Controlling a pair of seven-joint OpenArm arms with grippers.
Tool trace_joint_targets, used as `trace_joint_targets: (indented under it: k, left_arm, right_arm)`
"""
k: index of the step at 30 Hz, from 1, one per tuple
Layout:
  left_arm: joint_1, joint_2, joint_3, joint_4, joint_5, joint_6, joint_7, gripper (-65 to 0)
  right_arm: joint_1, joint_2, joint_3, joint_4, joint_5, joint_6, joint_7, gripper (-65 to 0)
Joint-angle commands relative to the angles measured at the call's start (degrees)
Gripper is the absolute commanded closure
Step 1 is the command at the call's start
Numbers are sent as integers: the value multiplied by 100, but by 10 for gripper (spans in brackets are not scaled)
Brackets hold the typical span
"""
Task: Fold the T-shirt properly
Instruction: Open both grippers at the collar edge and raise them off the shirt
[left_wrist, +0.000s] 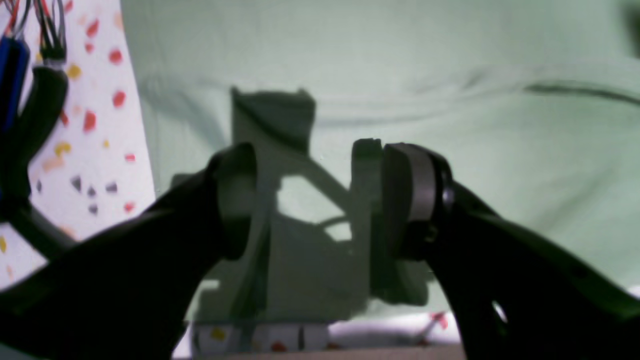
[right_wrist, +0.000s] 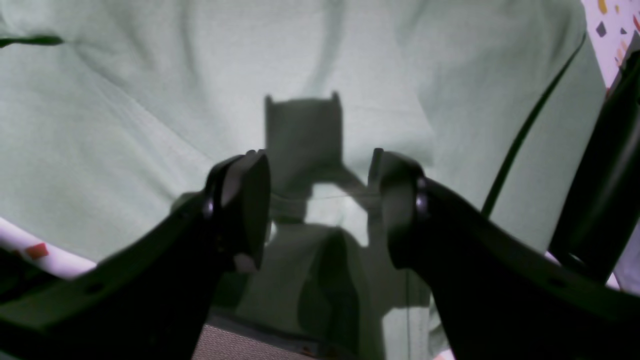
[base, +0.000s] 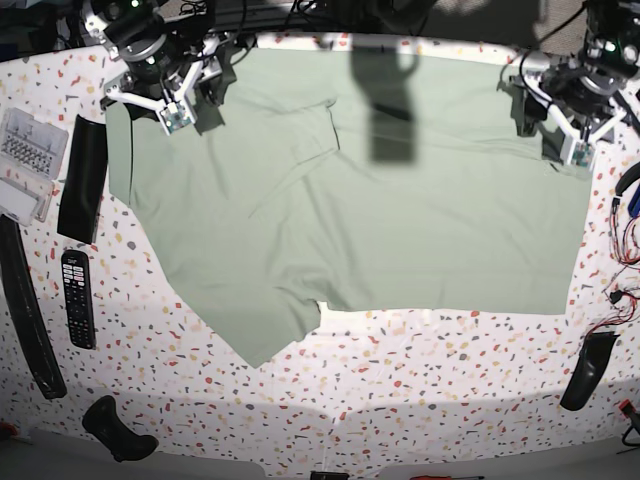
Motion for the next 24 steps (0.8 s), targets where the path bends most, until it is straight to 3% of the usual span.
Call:
trace_joint_targets:
  k: [1,5,9,15,19,21,24]
  left_arm:
    - [22,11,-33,98,39,24,-164,-360]
    - [17,262,-33,96,284,26,-243,-360]
    - [33,413,-33,59,345,24,-343,-360]
    - [31,424,-33,-382,732,26,-507,-360]
    - [-17,422,-33,-1095,728,28,-898,-360]
    - [-98,424,-33,-1202,728,31,-800,-360]
    - [-201,422,-33,-1154,728,48,-546,-360]
  right_arm:
    - [-17,37,31,103,15,-24,114,-329]
    - [-35,37,31,85,22,-28,107,-329]
    - [-68,4,31,85,514,-31,-20,-329]
    - [-66,-57,31,61,343,-31,-17,-329]
    - [-63,-52,31,-122,133,-83,-13,-329]
    - [-61,-52,31,-216,48,-304,-17,-329]
    - [-63,-55,46,-262,-168,-310,-50,-329]
